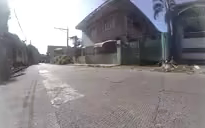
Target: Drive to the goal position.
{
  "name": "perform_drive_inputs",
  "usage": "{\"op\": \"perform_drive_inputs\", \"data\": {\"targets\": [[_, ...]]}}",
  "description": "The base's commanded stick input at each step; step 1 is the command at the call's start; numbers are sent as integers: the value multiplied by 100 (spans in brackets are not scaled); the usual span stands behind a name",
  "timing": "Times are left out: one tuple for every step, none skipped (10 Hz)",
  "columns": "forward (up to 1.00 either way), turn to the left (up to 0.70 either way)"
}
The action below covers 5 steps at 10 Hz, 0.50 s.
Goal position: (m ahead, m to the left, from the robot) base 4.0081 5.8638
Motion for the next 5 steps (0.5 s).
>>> {"op": "perform_drive_inputs", "data": {"targets": [[0,32],[0,44],[0,55],[0,67],[0,70]]}}
